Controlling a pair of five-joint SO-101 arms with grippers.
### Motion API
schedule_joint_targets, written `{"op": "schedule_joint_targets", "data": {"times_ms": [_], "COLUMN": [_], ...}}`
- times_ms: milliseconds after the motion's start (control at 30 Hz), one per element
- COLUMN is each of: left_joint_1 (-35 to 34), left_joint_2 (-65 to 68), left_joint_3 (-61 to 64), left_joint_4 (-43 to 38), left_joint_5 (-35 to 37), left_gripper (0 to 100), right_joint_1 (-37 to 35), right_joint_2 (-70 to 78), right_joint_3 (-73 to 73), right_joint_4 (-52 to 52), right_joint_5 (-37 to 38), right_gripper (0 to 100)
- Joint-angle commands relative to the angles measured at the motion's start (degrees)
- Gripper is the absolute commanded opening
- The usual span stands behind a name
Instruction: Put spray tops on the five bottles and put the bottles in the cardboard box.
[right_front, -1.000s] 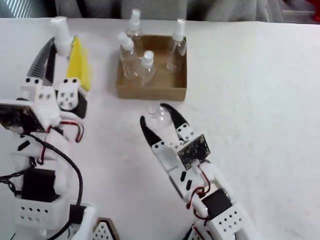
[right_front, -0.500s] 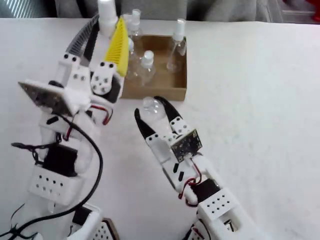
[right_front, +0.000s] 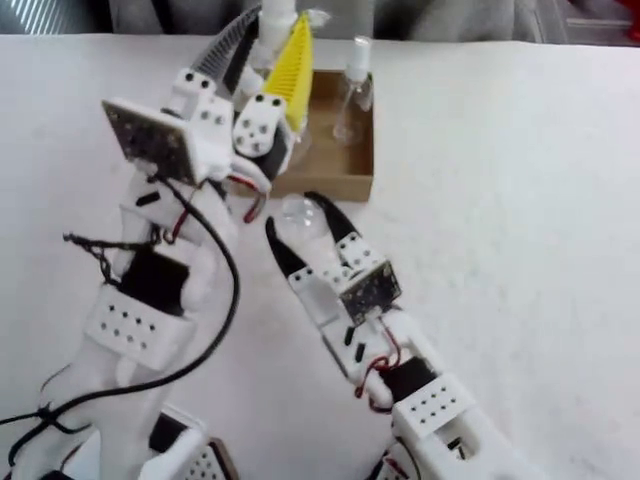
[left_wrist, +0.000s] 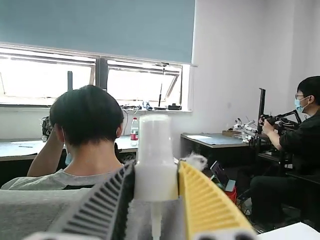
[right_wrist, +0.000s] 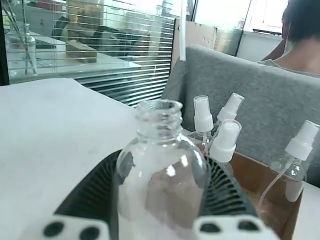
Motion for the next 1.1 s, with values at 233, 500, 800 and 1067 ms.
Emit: {"op": "schedule_joint_targets", "data": {"times_ms": [233, 500, 800, 1067], "left_joint_1": [0.57, 0.57, 0.57, 0.57], "left_joint_2": [0.66, 0.66, 0.22, 0.22], "left_joint_3": [-6.51, -4.84, 2.37, 5.10], "left_joint_4": [-1.32, -1.32, -1.58, -1.58], "left_joint_5": [0.79, 0.79, 0.79, 0.79], "left_gripper": [2, 2, 2, 2], "right_joint_1": [-0.31, 0.40, 2.42, 2.51], "right_joint_2": [14.37, 28.97, 34.51, 34.51], "right_joint_3": [-10.46, -12.48, -13.98, -13.89], "right_joint_4": [-3.82, -20.26, -23.60, -23.25], "right_joint_5": [-0.53, -0.44, -0.44, -0.44], "right_gripper": [1.8, 1.8, 1.8, 1.8]}}
